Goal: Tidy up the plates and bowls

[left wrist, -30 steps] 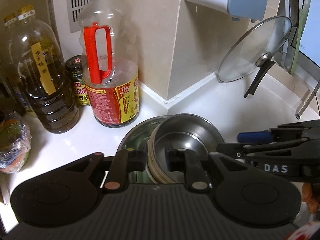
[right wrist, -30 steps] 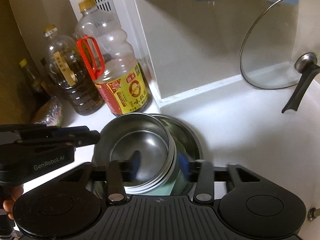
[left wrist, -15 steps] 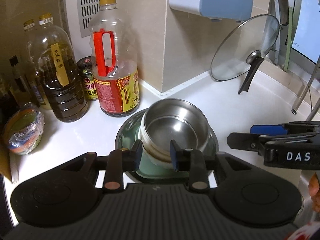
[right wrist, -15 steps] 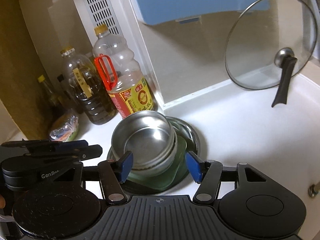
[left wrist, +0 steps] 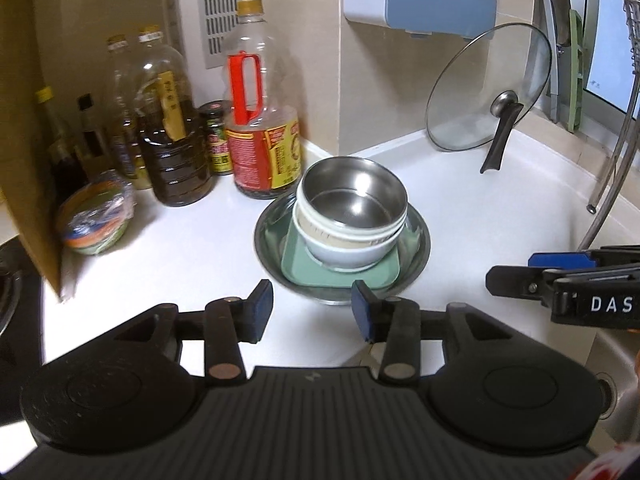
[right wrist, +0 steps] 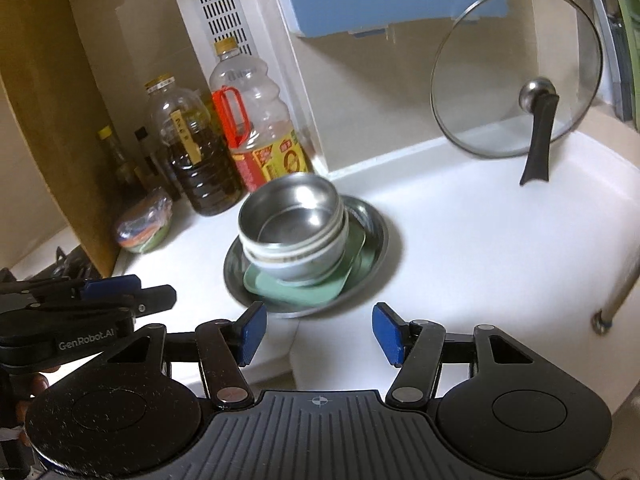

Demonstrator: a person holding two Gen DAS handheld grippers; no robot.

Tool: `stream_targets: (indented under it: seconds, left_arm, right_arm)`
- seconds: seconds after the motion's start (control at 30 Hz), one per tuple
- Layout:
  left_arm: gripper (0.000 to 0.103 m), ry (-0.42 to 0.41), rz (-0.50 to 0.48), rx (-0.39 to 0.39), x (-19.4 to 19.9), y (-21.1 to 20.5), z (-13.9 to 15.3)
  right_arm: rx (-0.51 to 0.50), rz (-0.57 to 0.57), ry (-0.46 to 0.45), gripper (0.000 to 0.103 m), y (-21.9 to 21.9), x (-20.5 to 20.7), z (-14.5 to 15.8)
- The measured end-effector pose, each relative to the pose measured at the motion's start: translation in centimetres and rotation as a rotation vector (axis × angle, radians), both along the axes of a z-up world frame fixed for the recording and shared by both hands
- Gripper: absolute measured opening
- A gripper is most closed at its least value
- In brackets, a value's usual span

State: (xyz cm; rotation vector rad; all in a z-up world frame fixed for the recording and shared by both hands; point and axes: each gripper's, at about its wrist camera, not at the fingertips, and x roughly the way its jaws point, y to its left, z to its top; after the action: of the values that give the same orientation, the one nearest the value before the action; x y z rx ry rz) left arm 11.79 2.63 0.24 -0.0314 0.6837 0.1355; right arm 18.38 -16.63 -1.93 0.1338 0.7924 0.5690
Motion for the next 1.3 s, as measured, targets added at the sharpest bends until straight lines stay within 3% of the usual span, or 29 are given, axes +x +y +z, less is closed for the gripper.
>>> stream_targets:
  seconds: [0.17,0.37,0.7,1.0,1.3]
  left_arm:
    - [0.04,-0.002,0.018,-0.036,-2.8,-0.3,-0.2]
    - [0.04,0.028,0.032,-0.008,-4.8,-1.3,-0.7]
    - [0.039,0.072,-0.031,-0.04,-7.0,-1.8,-2.3]
    - [0.039,0.129,-0.093,-0.057,-9.4,0.1,-3.3]
    - [0.039,0.135,-0.155,-0.065,-12.2,1.7,-3.4]
  right_arm:
    - [-0.003,-0.005,-0.016,0.059,-0.6,-2.4,-0.8]
    - [-0.008,-0.011,-0.012,0.059,-1.2,-4.8,-1.2]
    - [-0.056,-0.032,0.006,0.059,-0.9,-8.4,-2.3]
    - [-0.071,-0.092,0.059,0.059,1.2,-11.9,-2.8]
    - [-0.076,-0.147,0.077,0.059,3.4,-15.6,-2.5]
